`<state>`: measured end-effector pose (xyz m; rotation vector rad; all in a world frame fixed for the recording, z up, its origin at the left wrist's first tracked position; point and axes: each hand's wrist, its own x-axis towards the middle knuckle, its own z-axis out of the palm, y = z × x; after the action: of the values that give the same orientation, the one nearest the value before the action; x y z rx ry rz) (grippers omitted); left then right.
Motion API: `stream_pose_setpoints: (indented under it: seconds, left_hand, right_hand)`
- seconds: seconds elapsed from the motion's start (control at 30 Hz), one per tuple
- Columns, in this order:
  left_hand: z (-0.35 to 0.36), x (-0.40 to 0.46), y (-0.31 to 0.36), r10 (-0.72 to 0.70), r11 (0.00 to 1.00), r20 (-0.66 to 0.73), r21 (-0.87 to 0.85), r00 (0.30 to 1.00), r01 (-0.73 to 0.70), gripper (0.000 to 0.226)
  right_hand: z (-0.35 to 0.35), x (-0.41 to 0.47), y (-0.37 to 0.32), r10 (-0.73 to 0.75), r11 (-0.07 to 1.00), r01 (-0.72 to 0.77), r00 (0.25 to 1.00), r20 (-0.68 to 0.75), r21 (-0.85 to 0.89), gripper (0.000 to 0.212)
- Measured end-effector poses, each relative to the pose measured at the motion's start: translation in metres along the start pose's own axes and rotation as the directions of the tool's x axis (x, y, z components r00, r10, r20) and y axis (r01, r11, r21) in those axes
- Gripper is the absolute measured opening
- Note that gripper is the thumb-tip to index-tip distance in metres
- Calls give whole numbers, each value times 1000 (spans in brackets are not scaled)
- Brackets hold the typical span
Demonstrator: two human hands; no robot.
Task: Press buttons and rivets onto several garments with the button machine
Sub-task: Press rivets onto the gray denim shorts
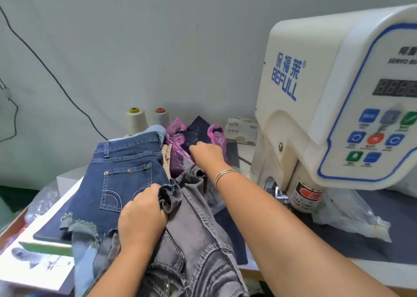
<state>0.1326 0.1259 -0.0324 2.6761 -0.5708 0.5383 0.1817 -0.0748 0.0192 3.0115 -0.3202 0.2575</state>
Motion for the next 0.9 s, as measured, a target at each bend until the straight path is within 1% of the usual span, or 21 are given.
stream_pose_setpoints:
  seconds: [0.07,0.13,0.27,0.3,0.4,0.47,0.53,0.6,0.73,0.83,0.9]
  left_hand:
    - [1,0,-1,-2,1000,-10,0,1000,2,23]
    - [1,0,0,-4,1000,-14,3,1000,4,22]
    - [2,0,0,-2,1000,-22,5,1000,2,22]
    - [2,0,0,-3,1000,-21,0,1000,3,21]
    - [3,-1,0,-6,1000,-6,1,1000,6,22]
    - [2,-1,0,-5,1000,-1,6,1000,5,24]
    - [1,-1,1,-9,1000,3,9,1000,9,25]
    - [0,0,1,-7,1000,0,6,1000,7,25]
    - [1,0,1,-6,1000,-5,-9,1000,6,20]
    - [1,0,0,-5,1000,-4,-10,1000,5,21]
    - [0,0,0,-8,1000,4,-12,1000,8,21]
  right_hand:
    - [0,-2,2,-36,999,33,996,-80,-38,28]
    - [-2,-3,4,-48,997,40,991,-121,-62,27]
    - [-4,-6,9,22,998,-31,986,-163,-53,27]
    - [-4,-6,11,19,997,-30,986,-168,-64,27]
    - [0,-3,13,-72,990,52,985,-159,-131,27]
    - [2,-1,12,-119,986,104,987,-107,-131,30]
    - [5,1,11,-144,983,140,989,-22,-122,29]
    - [9,1,11,-129,985,129,992,12,-115,27]
    - [8,2,12,-83,993,83,997,8,-83,29]
    - [5,2,10,-80,987,72,996,-50,-141,27]
    - [5,1,10,-104,977,85,991,-89,-198,26]
